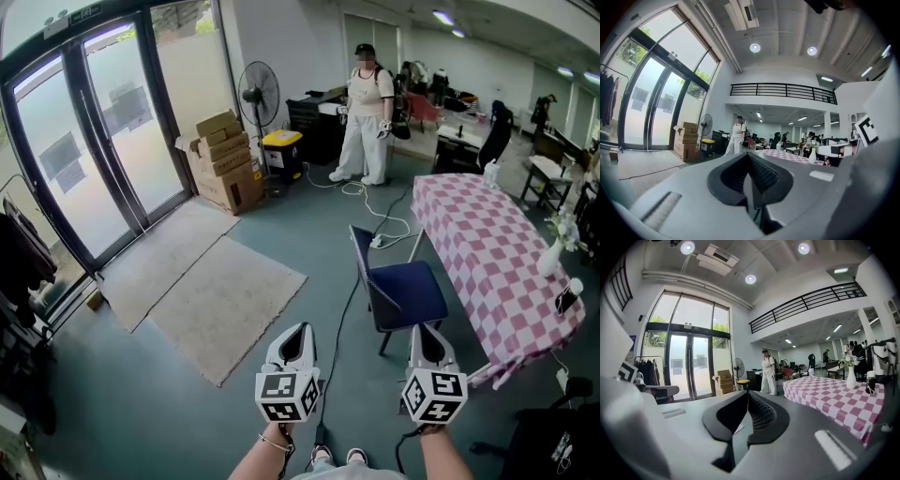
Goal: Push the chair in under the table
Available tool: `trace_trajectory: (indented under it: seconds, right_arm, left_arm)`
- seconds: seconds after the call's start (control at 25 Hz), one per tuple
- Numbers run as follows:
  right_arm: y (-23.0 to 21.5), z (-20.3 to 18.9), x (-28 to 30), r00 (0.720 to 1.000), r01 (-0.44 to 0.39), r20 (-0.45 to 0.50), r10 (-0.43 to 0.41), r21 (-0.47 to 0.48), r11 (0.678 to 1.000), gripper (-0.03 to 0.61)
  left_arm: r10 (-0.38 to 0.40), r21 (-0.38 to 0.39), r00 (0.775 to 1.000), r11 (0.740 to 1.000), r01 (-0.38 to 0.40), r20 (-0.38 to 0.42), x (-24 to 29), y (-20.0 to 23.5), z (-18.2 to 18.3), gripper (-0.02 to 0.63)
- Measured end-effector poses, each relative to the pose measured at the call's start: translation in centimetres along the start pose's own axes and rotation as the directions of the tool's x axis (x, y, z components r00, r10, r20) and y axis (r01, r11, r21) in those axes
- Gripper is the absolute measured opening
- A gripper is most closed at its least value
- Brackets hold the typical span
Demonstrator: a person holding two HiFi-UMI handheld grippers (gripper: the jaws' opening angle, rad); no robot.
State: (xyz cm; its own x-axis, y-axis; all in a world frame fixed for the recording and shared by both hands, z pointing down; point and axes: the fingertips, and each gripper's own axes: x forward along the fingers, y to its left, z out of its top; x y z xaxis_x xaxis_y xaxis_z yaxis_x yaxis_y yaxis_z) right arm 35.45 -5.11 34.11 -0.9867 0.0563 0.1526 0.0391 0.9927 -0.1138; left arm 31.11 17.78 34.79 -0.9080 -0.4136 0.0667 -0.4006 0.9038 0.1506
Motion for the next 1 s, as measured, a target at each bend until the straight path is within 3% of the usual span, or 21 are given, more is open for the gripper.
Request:
trace_trajectory:
  seconds: [0.32, 0.44, 0.72, 1.0]
  right_arm:
    - [-0.4, -0.2, 0.1, 1.000, -0.008, -0.015, 0.008, 0.002, 1.000, 0.021]
    - [-0.8, -0.4, 0.1, 1.000, -0.006, -0.011, 0.006, 0.017, 1.000, 0.059]
    - [-1.2, -0.1, 0.2, 1.000, -0.009, -0.003, 0.009, 0.035, 0.999, 0.130]
    - [-2.7, -1.1, 0.5, 0.999, -0.022, -0.036, 0.024, 0.043, 0.999, 0.130]
  left_arm:
    - [-0.009, 0.005, 1.000, 1.000, 0.009, -0.009, 0.2, -0.7, -0.2, 0.003]
    - [-0.009, 0.002, 1.000, 1.000, 0.009, -0.006, 0.2, -0.7, -0.3, 0.003]
    - [-0.012, -0.023, 1.000, 1.000, 0.011, -0.020, 0.4, -0.6, -0.5, 0.111]
    - [0.001, -0.018, 0.998, 1.000, -0.002, -0.056, 0.8, -1.4, -1.9, 0.126]
